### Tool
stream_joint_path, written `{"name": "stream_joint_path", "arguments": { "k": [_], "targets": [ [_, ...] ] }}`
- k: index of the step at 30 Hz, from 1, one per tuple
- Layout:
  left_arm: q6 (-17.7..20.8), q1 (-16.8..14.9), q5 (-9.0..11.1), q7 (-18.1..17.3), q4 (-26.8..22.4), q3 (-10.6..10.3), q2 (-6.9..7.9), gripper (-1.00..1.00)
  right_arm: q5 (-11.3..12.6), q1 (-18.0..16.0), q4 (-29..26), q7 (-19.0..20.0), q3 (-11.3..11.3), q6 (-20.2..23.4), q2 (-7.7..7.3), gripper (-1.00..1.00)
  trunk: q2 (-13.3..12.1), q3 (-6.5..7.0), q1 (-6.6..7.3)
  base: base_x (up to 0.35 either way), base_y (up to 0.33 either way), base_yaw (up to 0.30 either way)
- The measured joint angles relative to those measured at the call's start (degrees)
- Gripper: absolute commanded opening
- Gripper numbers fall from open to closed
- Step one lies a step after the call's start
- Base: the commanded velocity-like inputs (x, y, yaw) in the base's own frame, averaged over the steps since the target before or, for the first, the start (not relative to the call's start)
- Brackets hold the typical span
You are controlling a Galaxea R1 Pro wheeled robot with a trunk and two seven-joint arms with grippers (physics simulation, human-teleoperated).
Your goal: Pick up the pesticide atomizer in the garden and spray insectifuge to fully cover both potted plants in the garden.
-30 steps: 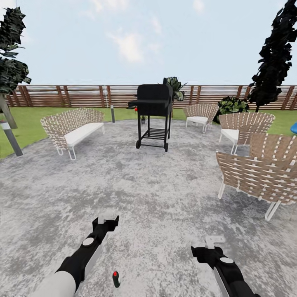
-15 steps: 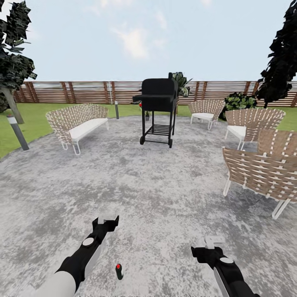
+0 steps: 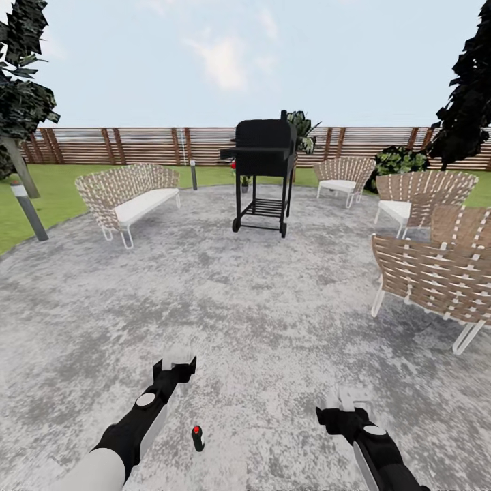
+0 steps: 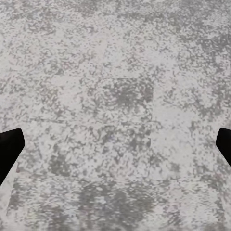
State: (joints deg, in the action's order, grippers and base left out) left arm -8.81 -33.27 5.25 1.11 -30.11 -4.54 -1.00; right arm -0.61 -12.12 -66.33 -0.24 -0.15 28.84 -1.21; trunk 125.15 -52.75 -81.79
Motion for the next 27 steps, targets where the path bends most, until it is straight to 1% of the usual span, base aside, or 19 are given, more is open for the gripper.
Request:
{"name": "stream_joint_path", "arguments": {
  "k": [7, 17, 21, 27],
  "targets": [
    [0.0, 0.0, 0.0, 0.0, 0.0, 0.0, 0.0, 1.0, 0.0, 0.0, 0.0, 0.0, 0.1, 0.0, 0.07, 1.0, 2.8, -1.37, -1.54, 0.0, 0.0, 0.0],
    [-0.2, 0.1, -0.1, -0.1, 0.0, -0.1, -0.1, 1.0, 0.0, 0.0, 0.0, 0.0, 0.0, 0.0, 0.01, 1.0, 6.8, -3.81, -3.73, 0.0, 0.0, 0.0],
    [-3.6, 0.1, -0.1, -0.1, 0.0, -0.1, -0.16, 1.0, 0.0, 0.0, 0.0, 0.0, 0.0, 0.0, 0.05, 1.0, 8.4, -4.58, -4.61, 0.0, 0.0, 0.0],
    [-4.9, 0.2, -0.1, -0.1, 0.0, -0.1, -0.17, 1.0, 0.0, 0.0, 0.0, 0.0, 0.1, 0.0, 0.06, 1.0, 10.8, -5.68, -5.93, 0.0, 0.0, 0.0]
  ]
}}
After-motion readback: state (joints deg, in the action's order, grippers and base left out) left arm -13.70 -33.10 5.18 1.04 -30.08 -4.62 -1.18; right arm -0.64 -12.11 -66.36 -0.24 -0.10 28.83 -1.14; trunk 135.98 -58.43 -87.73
